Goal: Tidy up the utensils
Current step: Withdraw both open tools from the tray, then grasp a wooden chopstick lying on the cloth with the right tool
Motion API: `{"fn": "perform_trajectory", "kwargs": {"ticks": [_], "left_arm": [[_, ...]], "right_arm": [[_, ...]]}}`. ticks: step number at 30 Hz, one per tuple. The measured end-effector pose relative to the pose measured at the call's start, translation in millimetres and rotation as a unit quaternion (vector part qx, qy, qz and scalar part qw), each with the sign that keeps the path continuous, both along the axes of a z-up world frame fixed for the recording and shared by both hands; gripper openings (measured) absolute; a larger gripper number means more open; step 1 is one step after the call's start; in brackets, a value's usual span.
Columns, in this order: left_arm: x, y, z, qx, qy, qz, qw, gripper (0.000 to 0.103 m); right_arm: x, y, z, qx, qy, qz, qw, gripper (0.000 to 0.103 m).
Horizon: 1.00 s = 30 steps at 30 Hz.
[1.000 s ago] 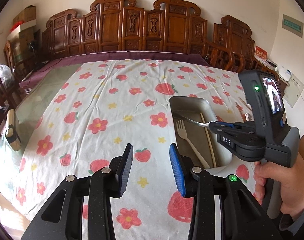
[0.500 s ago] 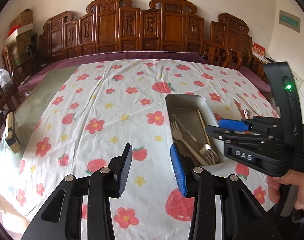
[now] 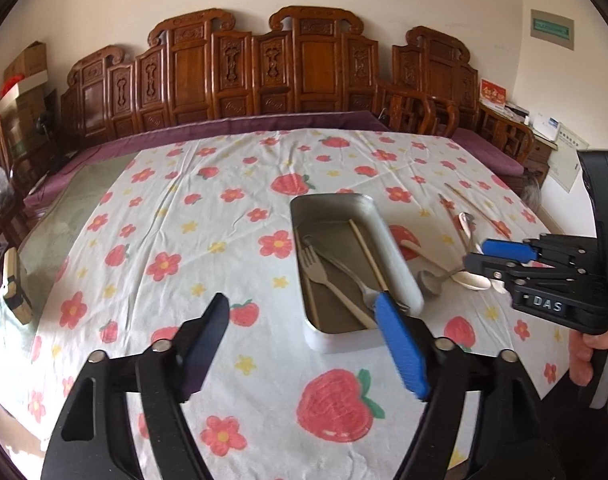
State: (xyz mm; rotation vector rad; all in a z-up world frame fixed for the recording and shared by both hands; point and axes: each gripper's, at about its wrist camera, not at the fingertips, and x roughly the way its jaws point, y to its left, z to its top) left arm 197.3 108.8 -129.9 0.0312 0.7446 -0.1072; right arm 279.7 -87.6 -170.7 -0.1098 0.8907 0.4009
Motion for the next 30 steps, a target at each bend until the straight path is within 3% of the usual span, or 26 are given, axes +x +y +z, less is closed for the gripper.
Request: {"fn": "perform_trajectory", "kwargs": {"ticks": [2,3,16,23,30], "left_arm": [[-2,-3,1,-0.006,-0.005,-0.004,1.0000,0.089],[-3,-5,1,-0.009,-0.007,-0.005,0.9999,0.090],[-15,-57,-7,0.008,0.002,-0.065,0.9979,0.091],[2,-102,-25,-0.001,0.031,-0.087,0.9958,0.091],[34,-136,-22,-0.014,0.050,-0.102,0.9935,0.091]], "right_arm": [[-6,-15,-1,-0.004,-0.002,-0.003,1.000,0.037],[-10,-24,-2,-0.005,-0.002,-0.005,1.000,0.037],[-20,-120,-34,0.002,-0.006,-0.038,0.999,0.042],[-6,-138,-40,0.010,0.004,-0.031,0.999,0.042],[36,-134,-38,0.024,0.022,-0.015,0.999,0.039]]}}
